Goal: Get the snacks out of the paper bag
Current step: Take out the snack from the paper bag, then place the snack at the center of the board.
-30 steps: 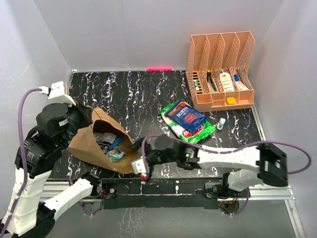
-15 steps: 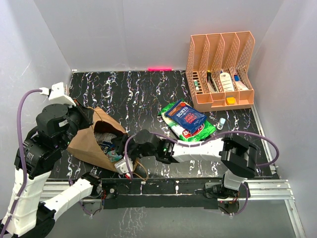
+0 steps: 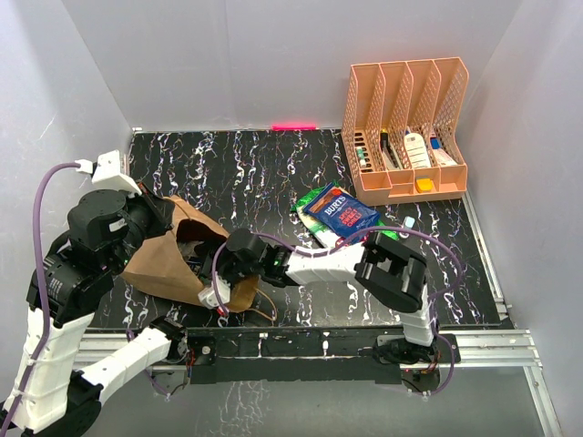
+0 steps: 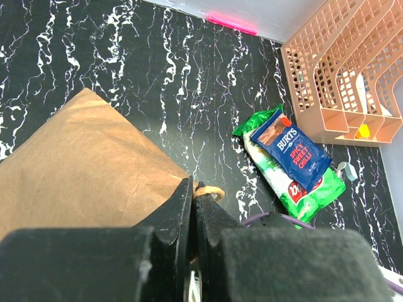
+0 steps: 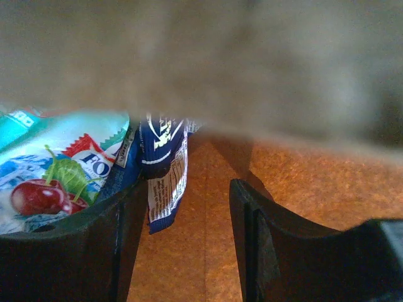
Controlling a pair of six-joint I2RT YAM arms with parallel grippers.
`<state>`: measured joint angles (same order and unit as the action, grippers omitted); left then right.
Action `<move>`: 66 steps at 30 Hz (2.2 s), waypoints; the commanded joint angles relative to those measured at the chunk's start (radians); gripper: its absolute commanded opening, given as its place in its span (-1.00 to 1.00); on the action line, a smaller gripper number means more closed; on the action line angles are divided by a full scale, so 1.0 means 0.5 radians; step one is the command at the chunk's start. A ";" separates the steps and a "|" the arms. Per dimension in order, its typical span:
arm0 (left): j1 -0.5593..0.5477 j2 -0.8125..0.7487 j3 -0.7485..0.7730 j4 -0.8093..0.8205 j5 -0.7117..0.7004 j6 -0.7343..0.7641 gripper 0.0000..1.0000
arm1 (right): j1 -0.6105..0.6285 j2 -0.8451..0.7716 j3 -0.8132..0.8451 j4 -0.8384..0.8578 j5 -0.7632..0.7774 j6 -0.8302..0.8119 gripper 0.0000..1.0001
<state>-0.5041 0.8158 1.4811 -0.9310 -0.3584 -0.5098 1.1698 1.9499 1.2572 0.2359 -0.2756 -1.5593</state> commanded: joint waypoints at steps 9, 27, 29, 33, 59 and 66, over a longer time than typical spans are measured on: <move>-0.006 0.008 0.084 0.034 0.042 -0.010 -1.00 | -0.032 0.364 0.472 0.145 -0.072 -0.071 0.17; -0.007 -0.108 -0.060 0.011 -0.050 -0.005 -1.00 | -0.060 0.226 0.286 0.796 -0.181 0.633 -0.85; -0.007 -0.134 -0.114 0.012 -0.065 -0.005 -1.00 | -0.069 0.123 0.219 0.799 -0.210 0.726 -0.85; -0.006 -0.177 -0.184 0.015 -0.094 -0.010 -1.00 | -0.072 -0.065 0.089 0.779 -0.254 0.885 -0.85; -0.007 -0.199 -0.115 0.133 -0.148 0.056 -1.00 | 0.011 -1.750 -0.296 -1.703 0.739 4.200 -0.85; -0.007 -0.222 -0.163 0.134 -0.132 -0.006 -1.00 | -0.032 -1.738 -0.065 -2.105 1.034 4.636 -0.85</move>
<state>-0.5041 0.7181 1.3952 -0.9138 -0.4107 -0.4938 1.1717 1.0790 1.1133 -0.6765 0.0978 0.5499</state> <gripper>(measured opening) 0.013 0.078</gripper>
